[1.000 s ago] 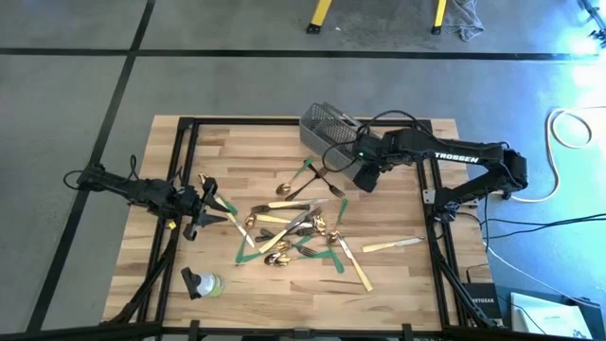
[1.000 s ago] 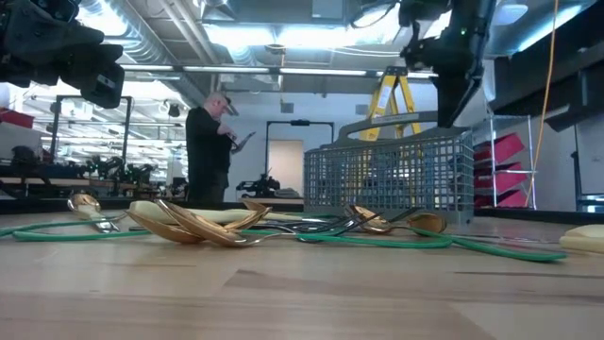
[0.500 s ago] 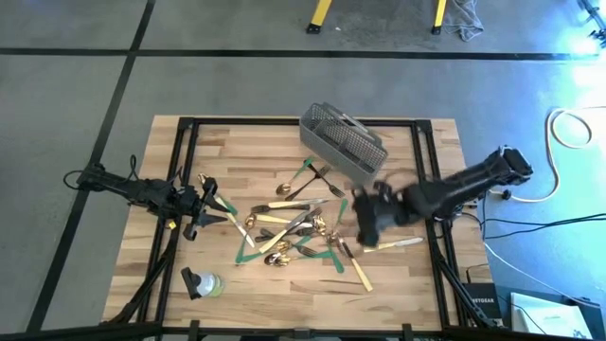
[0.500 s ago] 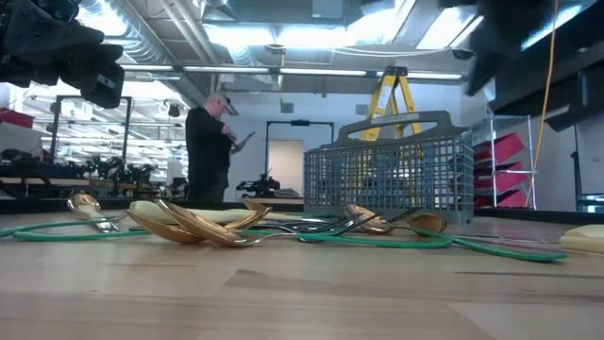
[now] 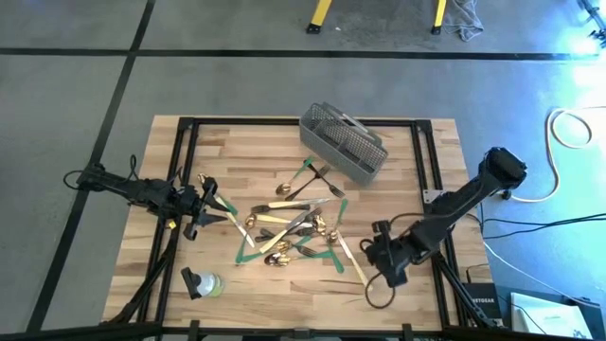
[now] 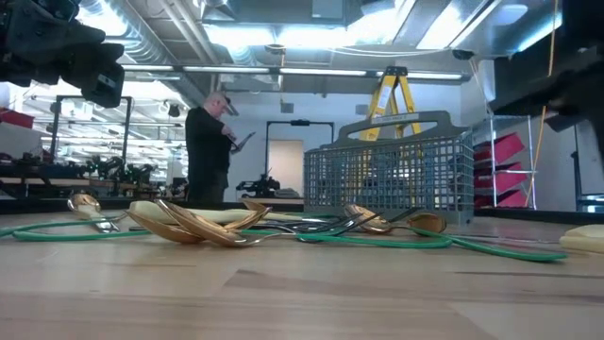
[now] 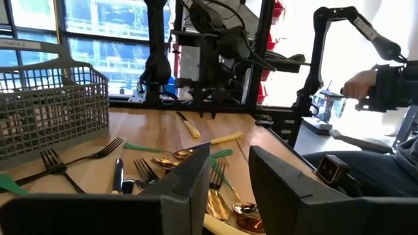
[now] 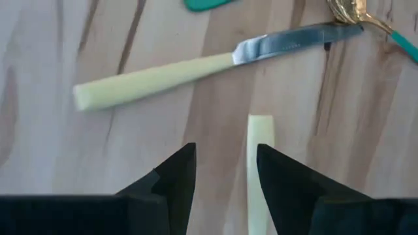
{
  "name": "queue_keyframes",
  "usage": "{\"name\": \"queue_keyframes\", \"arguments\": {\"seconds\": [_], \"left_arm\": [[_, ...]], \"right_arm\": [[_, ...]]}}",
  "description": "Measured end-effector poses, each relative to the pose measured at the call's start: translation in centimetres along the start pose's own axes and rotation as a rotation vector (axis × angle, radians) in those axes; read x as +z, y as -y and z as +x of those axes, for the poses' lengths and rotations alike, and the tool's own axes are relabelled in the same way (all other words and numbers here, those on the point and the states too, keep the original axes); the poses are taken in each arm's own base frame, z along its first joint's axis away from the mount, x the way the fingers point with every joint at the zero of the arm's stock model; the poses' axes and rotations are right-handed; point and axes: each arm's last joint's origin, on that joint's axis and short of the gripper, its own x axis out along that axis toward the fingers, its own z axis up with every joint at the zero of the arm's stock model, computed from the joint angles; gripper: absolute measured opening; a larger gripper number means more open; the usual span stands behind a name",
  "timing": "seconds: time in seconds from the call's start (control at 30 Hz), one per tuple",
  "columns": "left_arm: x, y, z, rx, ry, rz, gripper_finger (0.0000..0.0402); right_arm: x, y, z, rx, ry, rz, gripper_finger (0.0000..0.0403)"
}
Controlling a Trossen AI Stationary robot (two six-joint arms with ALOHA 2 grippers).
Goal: Sort silverware
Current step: Put the yellow knife into the gray organizer
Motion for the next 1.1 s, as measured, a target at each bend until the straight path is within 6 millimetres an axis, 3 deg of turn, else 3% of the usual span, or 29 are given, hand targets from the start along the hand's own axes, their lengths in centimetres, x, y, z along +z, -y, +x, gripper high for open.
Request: {"name": "queue_keyframes", "arguments": {"seconds": [0.3,1.1], "left_arm": [[0.1,0.0,0.0,0.000,0.012,0.122,0.0092],[0.3,0.0,0.0,-0.001,0.027,0.108,0.0092]], "right_arm": [[0.6,2.3,2.7,-0.036,-0.096,0.039,0.0145],[0.8,2.4,2.7,-0.024,-0.092,0.004,0.0145]]}}
